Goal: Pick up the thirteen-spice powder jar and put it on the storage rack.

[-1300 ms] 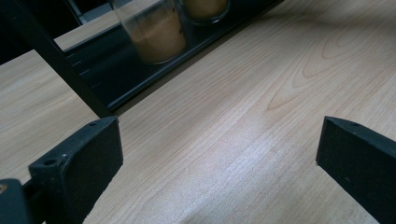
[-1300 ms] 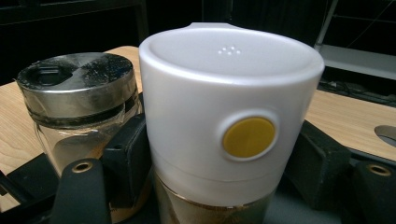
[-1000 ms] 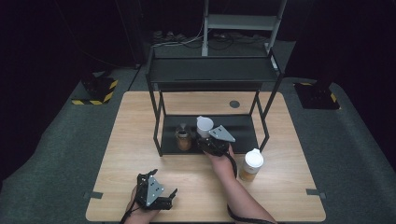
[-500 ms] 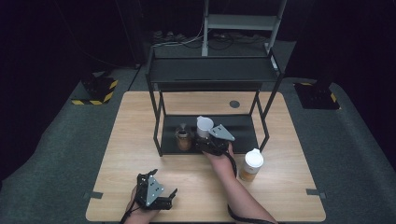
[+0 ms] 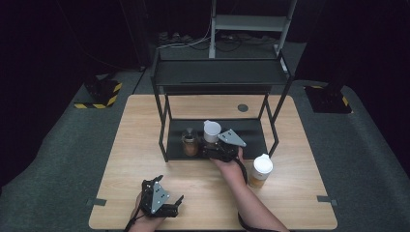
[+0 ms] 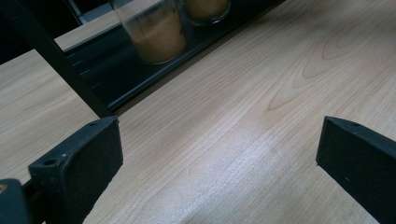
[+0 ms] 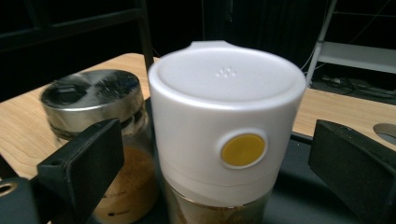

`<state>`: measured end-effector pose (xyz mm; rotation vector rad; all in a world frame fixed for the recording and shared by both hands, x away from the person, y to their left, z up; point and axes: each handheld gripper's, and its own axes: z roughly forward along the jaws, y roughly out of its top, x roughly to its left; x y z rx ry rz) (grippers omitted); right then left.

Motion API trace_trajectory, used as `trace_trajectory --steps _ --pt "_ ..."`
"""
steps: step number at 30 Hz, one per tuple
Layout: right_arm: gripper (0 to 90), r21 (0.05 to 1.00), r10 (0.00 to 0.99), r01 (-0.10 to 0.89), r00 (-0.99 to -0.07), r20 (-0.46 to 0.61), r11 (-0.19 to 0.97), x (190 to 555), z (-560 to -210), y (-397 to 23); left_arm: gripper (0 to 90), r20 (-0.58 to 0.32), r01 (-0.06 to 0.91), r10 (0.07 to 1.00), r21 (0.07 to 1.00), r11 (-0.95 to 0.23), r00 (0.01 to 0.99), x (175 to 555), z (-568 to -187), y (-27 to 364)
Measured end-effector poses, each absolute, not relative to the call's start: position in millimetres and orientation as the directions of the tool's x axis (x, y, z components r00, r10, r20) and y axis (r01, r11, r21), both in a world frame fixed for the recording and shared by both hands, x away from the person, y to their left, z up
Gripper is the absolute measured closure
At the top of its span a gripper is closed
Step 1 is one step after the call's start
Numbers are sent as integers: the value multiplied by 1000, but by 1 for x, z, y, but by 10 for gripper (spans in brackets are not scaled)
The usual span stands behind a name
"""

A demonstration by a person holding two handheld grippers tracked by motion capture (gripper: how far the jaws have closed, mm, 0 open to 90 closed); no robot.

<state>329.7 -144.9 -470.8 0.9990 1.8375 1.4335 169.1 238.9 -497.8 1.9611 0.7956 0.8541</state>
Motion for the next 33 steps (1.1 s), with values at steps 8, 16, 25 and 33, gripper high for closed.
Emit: trace_trajectory --steps 8,16,25,33 --pt "0 975 836 180 -549 -12 133 319 -466 -148 9 271 213 779 865 -455 565 169 -498 238" --pt "0 977 824 163 -566 -20 136 306 -464 -151 9 273 213 778 863 -458 565 169 -498 237" --pt "0 975 809 156 -587 -35 155 291 -463 -157 9 280 213 775 859 -466 567 169 -497 236" --pt "0 975 786 144 -617 -43 167 276 -464 -164 9 281 213 773 857 -468 568 169 -497 236"
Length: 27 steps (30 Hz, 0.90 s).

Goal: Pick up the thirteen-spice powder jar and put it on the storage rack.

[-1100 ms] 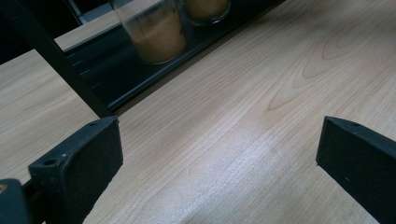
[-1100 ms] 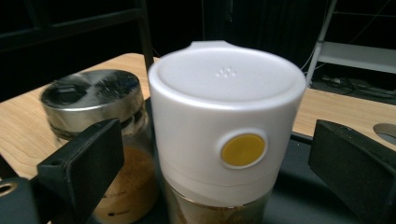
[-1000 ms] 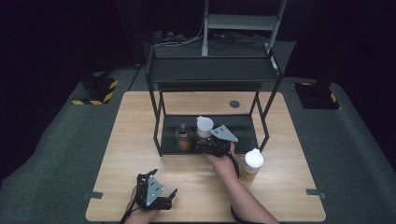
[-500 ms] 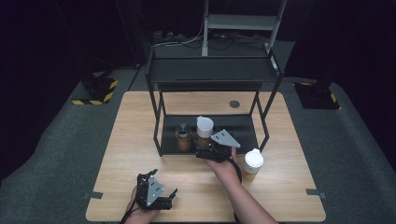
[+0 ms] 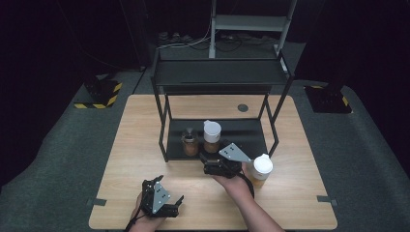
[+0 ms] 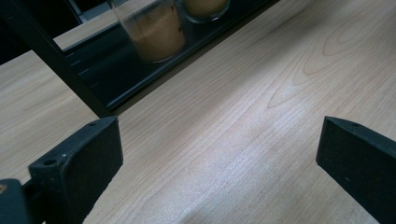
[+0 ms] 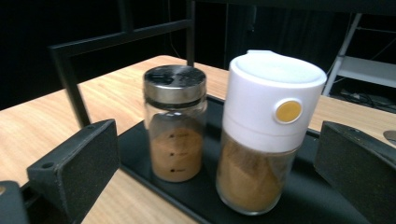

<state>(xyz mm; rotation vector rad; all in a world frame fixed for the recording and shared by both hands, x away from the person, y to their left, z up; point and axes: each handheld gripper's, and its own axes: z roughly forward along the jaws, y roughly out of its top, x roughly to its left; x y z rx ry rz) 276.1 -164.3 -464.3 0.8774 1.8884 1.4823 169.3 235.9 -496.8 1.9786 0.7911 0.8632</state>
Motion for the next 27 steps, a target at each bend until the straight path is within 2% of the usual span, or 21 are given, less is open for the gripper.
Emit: trace_trajectory --steps 27 --pt "0 963 719 113 -687 -104 247 219 -483 -198 9 294 210 769 851 -480 568 169 -497 234"
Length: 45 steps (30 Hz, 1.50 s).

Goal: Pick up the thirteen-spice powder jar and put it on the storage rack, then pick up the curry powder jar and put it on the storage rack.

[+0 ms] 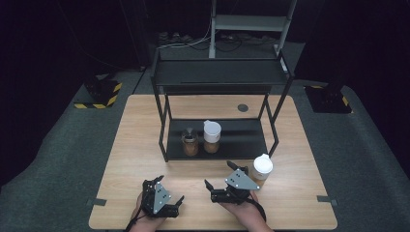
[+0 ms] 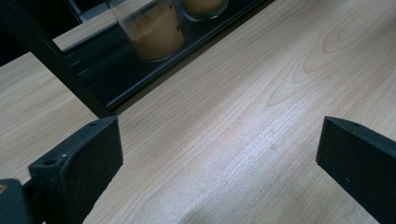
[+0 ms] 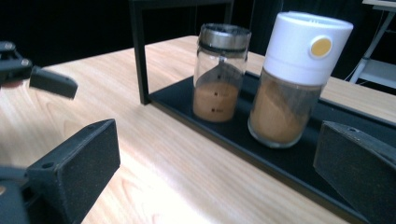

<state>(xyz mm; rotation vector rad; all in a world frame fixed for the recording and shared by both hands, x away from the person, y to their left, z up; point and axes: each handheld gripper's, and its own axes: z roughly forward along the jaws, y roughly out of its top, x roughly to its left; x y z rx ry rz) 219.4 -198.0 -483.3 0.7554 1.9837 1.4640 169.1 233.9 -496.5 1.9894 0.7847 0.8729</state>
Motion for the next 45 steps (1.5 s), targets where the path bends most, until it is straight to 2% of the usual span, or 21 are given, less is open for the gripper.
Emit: trace_trajectory --steps 23,45 --pt "1 909 703 144 -684 -195 392 198 -501 -212 9 288 210 770 855 -475 569 169 -497 235" --pt "0 901 675 100 -698 -239 422 193 -503 -213 8 284 201 762 858 -473 582 169 -497 238"
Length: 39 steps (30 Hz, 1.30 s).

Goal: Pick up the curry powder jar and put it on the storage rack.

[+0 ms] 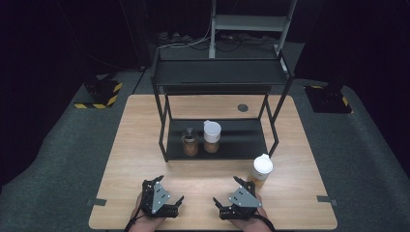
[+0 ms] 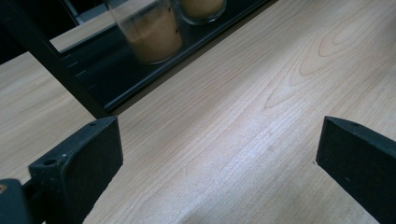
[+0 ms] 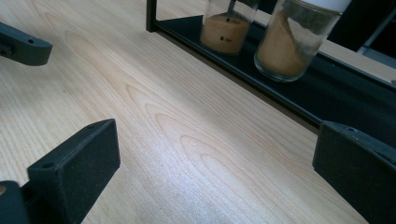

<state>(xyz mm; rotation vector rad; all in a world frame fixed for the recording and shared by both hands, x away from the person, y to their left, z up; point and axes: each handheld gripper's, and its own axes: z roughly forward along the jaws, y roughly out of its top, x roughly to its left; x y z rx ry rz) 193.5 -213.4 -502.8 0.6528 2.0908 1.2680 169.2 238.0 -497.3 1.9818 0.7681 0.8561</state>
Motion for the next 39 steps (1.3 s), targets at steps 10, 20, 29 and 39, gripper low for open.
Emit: trace_trajectory --steps 10,20,29,39 --pt "1 919 667 69 -709 -228 388 190 -496 -219 8 291 207 762 851 -482 579 169 -496 236" --pt "1 940 672 35 -708 -217 340 184 -483 -231 9 290 206 760 851 -483 582 170 -496 236" --pt "1 952 686 19 -698 -205 304 183 -476 -243 9 295 203 754 848 -489 586 170 -496 236" --pt "1 959 694 4 -691 -203 284 183 -468 -255 9 297 200 751 847 -492 590 170 -496 236"
